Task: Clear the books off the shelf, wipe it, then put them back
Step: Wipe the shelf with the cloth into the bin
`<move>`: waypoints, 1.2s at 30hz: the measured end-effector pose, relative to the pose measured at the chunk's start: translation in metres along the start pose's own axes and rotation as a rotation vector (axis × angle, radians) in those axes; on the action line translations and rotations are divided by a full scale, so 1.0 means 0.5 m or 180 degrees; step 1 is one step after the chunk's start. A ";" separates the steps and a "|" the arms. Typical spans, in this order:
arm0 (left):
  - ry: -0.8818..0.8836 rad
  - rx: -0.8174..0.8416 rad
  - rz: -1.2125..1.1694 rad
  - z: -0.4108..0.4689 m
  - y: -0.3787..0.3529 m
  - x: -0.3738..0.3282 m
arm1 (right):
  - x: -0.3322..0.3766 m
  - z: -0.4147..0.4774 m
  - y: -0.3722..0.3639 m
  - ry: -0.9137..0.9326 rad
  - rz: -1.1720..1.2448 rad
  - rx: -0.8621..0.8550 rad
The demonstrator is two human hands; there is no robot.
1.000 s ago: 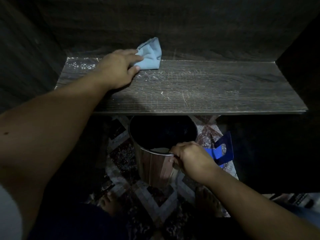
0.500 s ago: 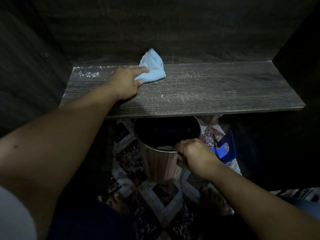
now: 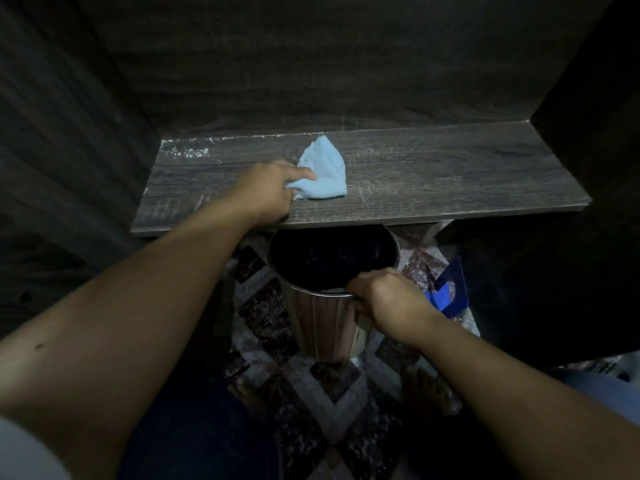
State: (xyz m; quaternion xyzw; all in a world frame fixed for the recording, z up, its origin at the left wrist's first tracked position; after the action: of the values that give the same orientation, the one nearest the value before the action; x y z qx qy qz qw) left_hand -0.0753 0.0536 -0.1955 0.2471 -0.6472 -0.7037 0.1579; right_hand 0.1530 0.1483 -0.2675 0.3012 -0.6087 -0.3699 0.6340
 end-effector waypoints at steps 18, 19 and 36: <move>0.0051 -0.0082 -0.0606 -0.166 0.026 -0.057 | 0.013 -0.002 0.017 0.0106 0.0063 0.0162; 0.0074 -0.0263 -0.0693 -0.166 0.033 -0.056 | 0.013 -0.002 0.018 0.0093 0.0048 0.0170; 0.0357 -0.0837 -0.0154 -0.145 0.005 -0.083 | 0.011 0.003 0.011 -0.0162 -0.0206 0.0267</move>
State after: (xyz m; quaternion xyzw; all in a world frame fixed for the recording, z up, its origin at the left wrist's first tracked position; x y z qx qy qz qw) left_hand -0.0011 0.0154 -0.1898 0.2787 -0.5334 -0.7711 0.2079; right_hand 0.1518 0.1467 -0.2598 0.3375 -0.6295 -0.3719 0.5929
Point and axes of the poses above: each hand's wrist, its own z-axis towards the middle knuckle, its own y-axis out of the back of the hand, x = y × z, the point moved 1 cm from there along z, towards the middle knuckle, and after that the axes turned 14 degrees about z, right-handed, at the moved point
